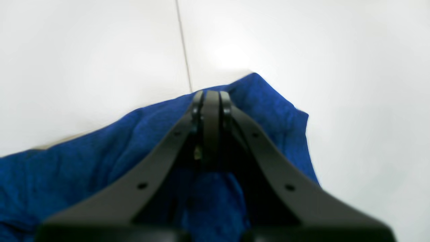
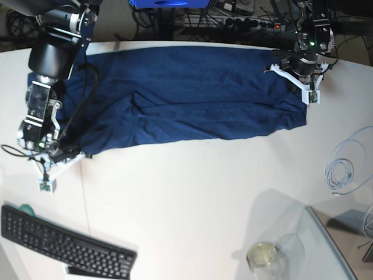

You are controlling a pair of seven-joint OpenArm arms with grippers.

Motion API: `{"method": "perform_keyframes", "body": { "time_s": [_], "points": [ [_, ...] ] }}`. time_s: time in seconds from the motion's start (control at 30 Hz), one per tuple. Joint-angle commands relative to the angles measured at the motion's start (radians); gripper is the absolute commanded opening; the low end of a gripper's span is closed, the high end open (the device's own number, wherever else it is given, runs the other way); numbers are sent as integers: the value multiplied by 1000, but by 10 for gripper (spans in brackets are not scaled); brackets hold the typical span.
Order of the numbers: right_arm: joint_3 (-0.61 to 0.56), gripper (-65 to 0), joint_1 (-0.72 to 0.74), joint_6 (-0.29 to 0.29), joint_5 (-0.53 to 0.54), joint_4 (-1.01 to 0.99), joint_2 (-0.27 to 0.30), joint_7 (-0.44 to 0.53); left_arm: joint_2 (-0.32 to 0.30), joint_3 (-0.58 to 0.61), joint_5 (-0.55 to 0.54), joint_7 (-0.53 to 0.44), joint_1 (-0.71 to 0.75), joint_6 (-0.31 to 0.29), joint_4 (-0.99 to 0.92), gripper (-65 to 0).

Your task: Layout the t-shirt on the table in an organized manner, then fold the t-shirt properly

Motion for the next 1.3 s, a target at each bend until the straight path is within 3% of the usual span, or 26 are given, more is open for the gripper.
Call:
{"method": "perform_keyframes", "body": {
  "time_s": [0.0, 0.57, 0.77, 0.93, 1.0, 1.13, 1.2, 1.27],
  "points": [
    [2, -645, 7, -3, 6, 22, 5, 11, -13, -5, -1, -17, -1, 5, 13, -650],
    [85, -645, -105, 7, 6, 131, 0, 5, -14, -5, 0, -11, -43, 5, 9, -650],
    [83, -645, -131, 7, 7, 203, -6, -33, -10, 4, 98, -15, -47, 5, -13, -650],
    [86, -645, -131, 8, 24, 200, -6, -22, -10, -5, 100, -17, -47, 5, -1, -650],
    [86, -609, -131, 8, 107, 200, 2, -29, -10, -5, 98, -17, -47, 5, 13, -650],
    [81, -407, -136, 8, 283, 194, 32, -25, -11, -5, 40, -14, -44, 5, 39, -650],
    [77, -299, -128, 7, 311, 156, 43, -22, -13, -5, 9, -14, -38, 5, 56, -650],
    [83, -245, -98, 7, 311, 113, 44, -21, -13, -1, 0, -12, -37, 5, 67, -650]
  ]
}}
